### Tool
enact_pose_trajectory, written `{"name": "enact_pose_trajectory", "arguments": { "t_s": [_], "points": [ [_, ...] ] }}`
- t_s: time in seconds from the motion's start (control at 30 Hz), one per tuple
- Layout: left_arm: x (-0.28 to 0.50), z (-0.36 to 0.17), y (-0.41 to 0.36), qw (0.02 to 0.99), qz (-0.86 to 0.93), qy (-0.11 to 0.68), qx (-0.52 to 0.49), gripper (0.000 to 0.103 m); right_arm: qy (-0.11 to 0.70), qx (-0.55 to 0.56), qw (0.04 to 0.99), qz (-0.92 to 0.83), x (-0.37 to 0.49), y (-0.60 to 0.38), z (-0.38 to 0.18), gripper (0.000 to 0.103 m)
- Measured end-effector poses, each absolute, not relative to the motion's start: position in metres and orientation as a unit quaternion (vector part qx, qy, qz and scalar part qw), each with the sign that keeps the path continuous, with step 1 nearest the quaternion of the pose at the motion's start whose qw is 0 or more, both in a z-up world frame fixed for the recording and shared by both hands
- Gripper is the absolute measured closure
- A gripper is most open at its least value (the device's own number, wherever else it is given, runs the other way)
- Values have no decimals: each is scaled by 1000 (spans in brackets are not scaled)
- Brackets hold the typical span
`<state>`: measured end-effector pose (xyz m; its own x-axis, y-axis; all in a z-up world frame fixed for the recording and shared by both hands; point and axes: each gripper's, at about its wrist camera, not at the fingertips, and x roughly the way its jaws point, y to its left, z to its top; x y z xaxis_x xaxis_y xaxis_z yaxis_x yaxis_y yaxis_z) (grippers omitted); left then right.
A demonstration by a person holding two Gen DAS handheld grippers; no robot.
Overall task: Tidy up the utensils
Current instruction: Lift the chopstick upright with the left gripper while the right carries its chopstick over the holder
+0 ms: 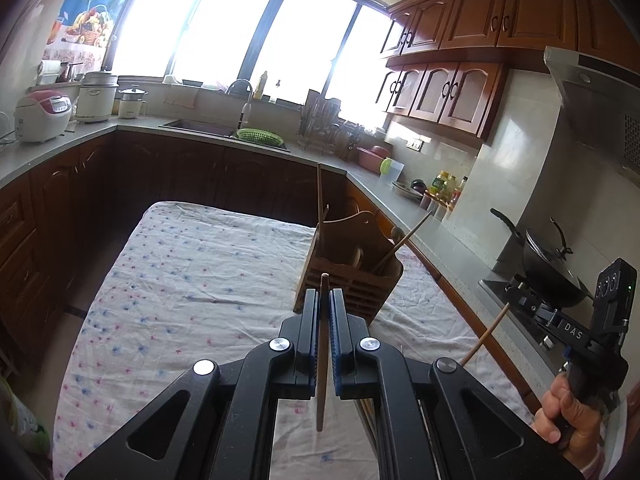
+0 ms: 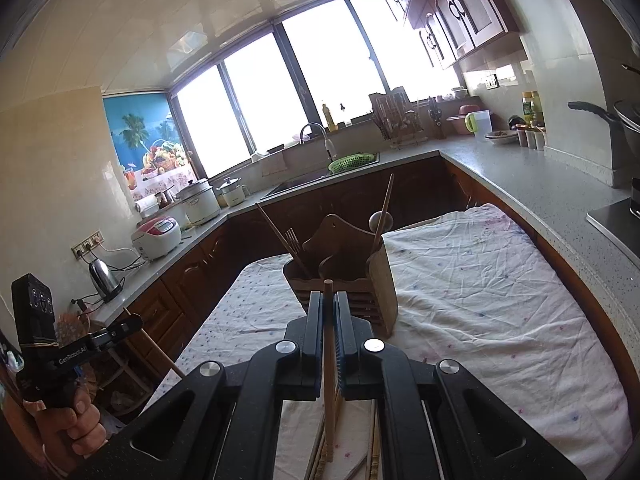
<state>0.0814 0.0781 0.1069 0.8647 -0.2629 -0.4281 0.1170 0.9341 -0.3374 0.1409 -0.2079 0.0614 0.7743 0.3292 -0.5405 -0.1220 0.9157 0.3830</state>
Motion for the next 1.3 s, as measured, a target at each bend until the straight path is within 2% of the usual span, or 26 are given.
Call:
{"name": "enact_pose_trajectory", "arguments": {
  "t_s": [0.37, 0.73, 0.93, 1.3],
  "points": [
    [125, 142, 71, 968, -106, 186, -129, 100, 276, 156, 942, 114, 181, -212, 85, 98],
    [227, 177, 57, 982, -88, 116, -122, 100, 192, 157, 966, 73, 260, -220, 127, 98],
    [289, 139, 42, 978, -84, 127, -140, 100, 177, 140, 973, 50, 299, -211, 114, 98],
    [357, 69, 33, 970, -64, 179, -149, 99, 218, 106, 970, 33, 318, -197, 35, 98]
  ]
}}
